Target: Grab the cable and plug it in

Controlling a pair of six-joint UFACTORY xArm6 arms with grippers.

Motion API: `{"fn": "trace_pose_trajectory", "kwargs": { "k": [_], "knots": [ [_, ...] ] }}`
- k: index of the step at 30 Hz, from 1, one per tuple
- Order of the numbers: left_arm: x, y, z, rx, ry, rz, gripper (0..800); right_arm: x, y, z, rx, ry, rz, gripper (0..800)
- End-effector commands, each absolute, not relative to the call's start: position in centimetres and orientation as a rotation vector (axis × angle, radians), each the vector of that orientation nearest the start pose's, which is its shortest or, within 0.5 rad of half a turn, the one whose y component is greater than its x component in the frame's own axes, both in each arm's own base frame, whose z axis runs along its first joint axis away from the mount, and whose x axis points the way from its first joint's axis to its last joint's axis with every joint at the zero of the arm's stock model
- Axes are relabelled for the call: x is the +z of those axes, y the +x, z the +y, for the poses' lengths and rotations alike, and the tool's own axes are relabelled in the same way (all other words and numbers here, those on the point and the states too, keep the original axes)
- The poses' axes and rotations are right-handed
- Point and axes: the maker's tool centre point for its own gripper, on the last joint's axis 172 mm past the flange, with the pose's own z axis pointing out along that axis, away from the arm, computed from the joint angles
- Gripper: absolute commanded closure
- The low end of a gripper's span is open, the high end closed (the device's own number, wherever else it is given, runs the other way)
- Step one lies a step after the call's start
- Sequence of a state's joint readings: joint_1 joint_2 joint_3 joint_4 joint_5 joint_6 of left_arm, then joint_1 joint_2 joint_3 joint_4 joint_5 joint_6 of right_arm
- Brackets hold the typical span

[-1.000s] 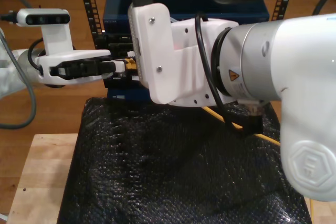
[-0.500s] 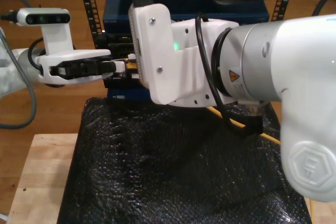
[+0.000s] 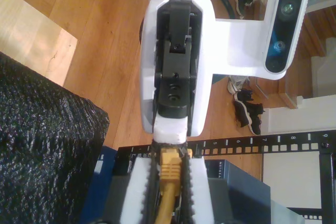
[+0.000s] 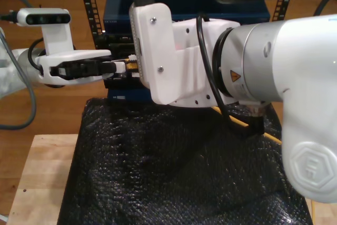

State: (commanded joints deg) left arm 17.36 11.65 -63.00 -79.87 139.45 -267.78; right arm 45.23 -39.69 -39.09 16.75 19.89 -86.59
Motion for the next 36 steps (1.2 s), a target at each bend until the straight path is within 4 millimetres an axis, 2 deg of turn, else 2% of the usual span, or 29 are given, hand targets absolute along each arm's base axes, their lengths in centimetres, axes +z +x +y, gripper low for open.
{"fn": "trace_pose_trajectory", "kwargs": {
  "k": [6,11,27,36],
  "knots": [
    [44.67,33.47,-13.48,0.462,0.860,-0.821,777,45.64,33.41,34.50,1.489,1.324,2.251,671],
    [44.66,33.51,-13.47,0.462,0.860,-0.821,778,45.64,33.41,34.50,1.489,1.324,2.251,636],
    [44.62,33.24,-14.06,0.448,0.854,-0.829,777,45.56,33.43,34.52,1.487,1.323,2.253,639],
    [44.69,33.23,-14.07,0.449,0.854,-0.832,776,45.60,33.40,34.57,1.489,1.323,2.252,672]
  ]
}}
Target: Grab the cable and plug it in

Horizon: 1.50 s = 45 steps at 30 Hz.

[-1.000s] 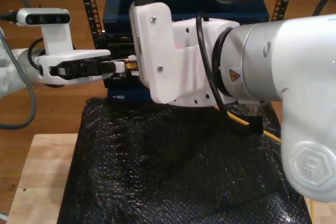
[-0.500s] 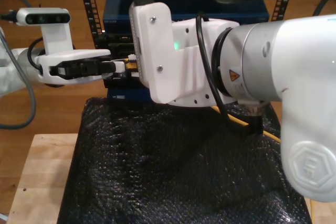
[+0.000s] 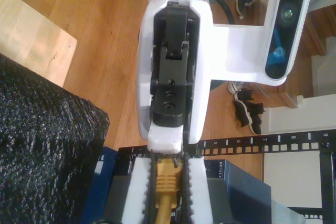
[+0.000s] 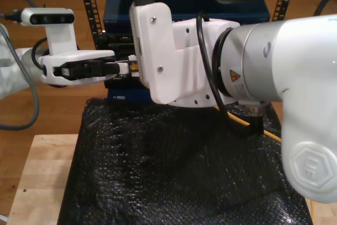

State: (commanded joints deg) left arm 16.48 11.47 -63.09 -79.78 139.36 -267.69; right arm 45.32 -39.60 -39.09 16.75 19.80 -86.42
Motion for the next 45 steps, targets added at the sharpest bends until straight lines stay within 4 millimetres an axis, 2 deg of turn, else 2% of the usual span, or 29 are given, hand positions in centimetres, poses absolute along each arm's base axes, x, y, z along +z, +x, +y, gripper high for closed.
{"fn": "trace_pose_trajectory", "kwargs": {
  "k": [4,9,10,13,14,20,22,25,26,28,29,35,41,45],
  "knots": [
    [44.7,33.2,-14.1,0.449,0.854,-0.832,774,45.6,33.4,34.5,1.489,1.324,2.251,675],
    [44.7,33.3,-14.1,0.450,0.853,-0.831,763,45.9,33.6,34.5,1.504,1.320,2.233,757],
    [44.7,33.2,-14.1,0.448,0.852,-0.831,741,45.8,33.7,34.4,1.512,1.321,2.223,767],
    [44.9,33.0,-14.0,0.440,0.842,-0.830,595,45.5,33.8,34.3,1.515,1.330,2.215,790],
    [44.9,33.0,-13.9,0.442,0.843,-0.831,586,45.4,33.8,34.3,1.513,1.333,2.216,792],
    [44.9,33.0,-14.0,0.441,0.842,-0.832,418,45.8,33.7,34.2,1.522,1.329,2.210,798],
    [44.9,33.1,-14.0,0.442,0.845,-0.832,321,45.8,33.7,34.2,1.523,1.331,2.210,798],
    [44.8,33.2,-14.0,0.446,0.850,-0.833,293,45.9,33.7,34.2,1.535,1.364,2.199,798],
    [44.8,33.3,-14.0,0.448,0.853,-0.833,245,45.9,33.7,34.2,1.538,1.376,2.195,798],
    [44.8,33.4,-14.0,0.454,0.852,-0.833,55,46.1,33.7,34.2,1.544,1.384,2.190,798],
    [44.8,33.4,-14.1,0.455,0.854,-0.835,30,46.3,33.7,34.2,1.548,1.383,2.188,798],
    [43.1,35.9,-14.6,0.521,0.970,-0.822,7,47.0,34.1,34.2,1.575,1.447,2.155,798],
    [42.2,38.6,-13.4,0.628,1.106,-0.820,5,47.9,34.8,34.0,1.587,1.474,2.125,798],
    [41.6,40.3,-12.1,0.683,1.194,-0.826,5,48.6,36.0,32.7,1.594,1.518,2.072,799]
  ]
}}
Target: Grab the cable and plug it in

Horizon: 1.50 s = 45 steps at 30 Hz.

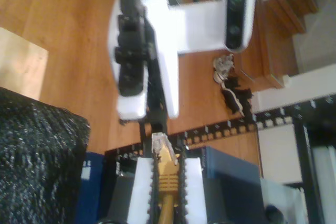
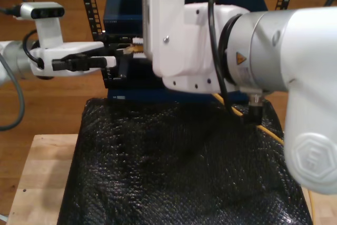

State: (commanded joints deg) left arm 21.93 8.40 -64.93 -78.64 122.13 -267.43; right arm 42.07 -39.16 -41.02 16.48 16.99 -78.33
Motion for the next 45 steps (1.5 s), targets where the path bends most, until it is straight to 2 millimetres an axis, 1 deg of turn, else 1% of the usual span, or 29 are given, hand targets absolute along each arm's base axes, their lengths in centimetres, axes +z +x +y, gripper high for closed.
{"fn": "trace_pose_trajectory", "kwargs": {
  "k": [2,6,8,10,13,14,17,18,20,22,26,28,30,33,35,37,38,41,45],
  "knots": [
    [40.6,40.6,-11.2,0.682,1.252,-0.841,5,48.7,37.1,31.6,1.583,1.545,2.039,800],
    [39.6,40.8,-10.3,0.681,1.351,-0.910,5,47.7,39.2,29.4,1.533,1.612,1.988,800],
    [38.8,40.5,-9.4,0.671,1.396,-0.948,5,46.6,40.0,28.6,1.493,1.644,1.985,800],
    [38.5,40.3,-8.6,0.675,1.427,-1.008,5,45.0,41.0,27.4,1.431,1.698,1.982,800],
    [37.4,40.2,-7.3,0.679,1.488,-1.075,5,43.4,43.2,24.2,1.350,1.788,1.932,800],
    [36.9,40.2,-6.8,0.678,1.513,-1.089,5,42.3,43.9,23.0,1.308,1.828,1.919,800],
    [35.3,40.0,-5.0,0.660,1.597,-1.123,3,40.2,45.3,20.1,1.226,1.902,1.883,800],
    [34.8,39.9,-4.4,0.649,1.622,-1.137,3,39.7,45.6,19.5,1.211,1.917,1.873,800],
    [33.8,39.2,-3.3,0.614,1.668,-1.165,3,38.8,46.0,18.9,1.186,1.929,1.868,800],
    [32.6,38.3,-2.0,0.565,1.710,-1.191,3,37.9,46.4,18.2,1.156,1.938,1.864,800],
    [31.1,35.5,0.1,0.436,1.787,-1.286,2,36.3,47.6,15.0,1.091,1.944,1.808,799],
    [30.4,33.9,1.1,0.369,1.818,-1.335,2,36.0,48.2,13.8,1.090,1.903,1.772,799],
    [29.8,32.7,1.6,0.325,1.828,-1.360,2,36.0,48.6,13.6,1.099,1.852,1.757,799],
    [29.3,31.0,2.6,0.277,1.834,-1.422,2,35.5,48.6,13.4,1.084,1.803,1.762,799],
    [28.5,29.5,3.8,0.234,1.837,-1.455,2,35.2,48.6,13.1,1.073,1.777,1.763,799],
    [27.9,28.2,5.4,0.212,1.843,-1.473,2,35.3,48.8,12.8,1.073,1.732,1.757,799],
    [27.9,27.8,6.1,0.215,1.846,-1.485,2,35.3,48.8,12.8,1.077,1.712,1.753,799],
    [27.9,26.9,7.3,0.240,1.836,-1.527,2,35.5,48.9,12.1,1.104,1.678,1.714,799],
    [27.7,24.7,9.1,0.239,1.814,-1.610,2,35.7,48.8,11.7,1.157,1.632,1.662,799]
  ]
}}
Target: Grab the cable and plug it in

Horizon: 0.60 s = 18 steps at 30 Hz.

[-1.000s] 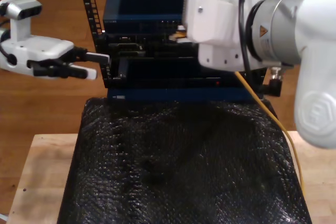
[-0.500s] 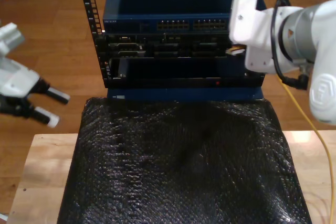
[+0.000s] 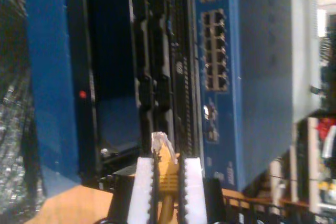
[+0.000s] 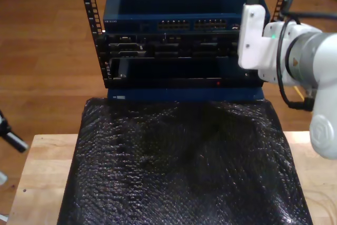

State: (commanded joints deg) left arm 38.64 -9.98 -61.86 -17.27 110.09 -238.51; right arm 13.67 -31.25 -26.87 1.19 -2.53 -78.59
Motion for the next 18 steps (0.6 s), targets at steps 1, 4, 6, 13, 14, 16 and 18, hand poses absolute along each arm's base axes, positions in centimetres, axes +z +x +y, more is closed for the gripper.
{"fn": "trace_pose_trajectory", "kwargs": {
  "k": [1,4,6,13,14,16,18],
  "knots": [
    [27.6,24.0,9.5,0.235,1.800,-1.636,2,35.7,48.7,11.6,1.169,1.621,1.653,799],
    [26.7,21.7,10.4,0.220,1.733,-1.703,2,35.6,48.7,10.7,1.185,1.607,1.612,799],
    [26.0,19.7,10.8,0.211,1.691,-1.731,2,35.7,48.8,9.9,1.188,1.598,1.587,799],
    [24.1,13.2,11.4,0.177,1.579,-1.781,2,35.4,48.9,9.3,1.191,1.590,1.568,799],
    [23.7,12.4,11.4,0.180,1.563,-1.780,2,35.4,49.0,9.2,1.188,1.591,1.568,799],
    [23.1,10.6,11.3,0.194,1.545,-1.762,2,35.4,49.0,9.1,1.187,1.592,1.567,799],
    [22.5,8.6,11.4,0.212,1.533,-1.741,2,35.5,49.0,9.1,1.189,1.592,1.565,799]
  ]
}}
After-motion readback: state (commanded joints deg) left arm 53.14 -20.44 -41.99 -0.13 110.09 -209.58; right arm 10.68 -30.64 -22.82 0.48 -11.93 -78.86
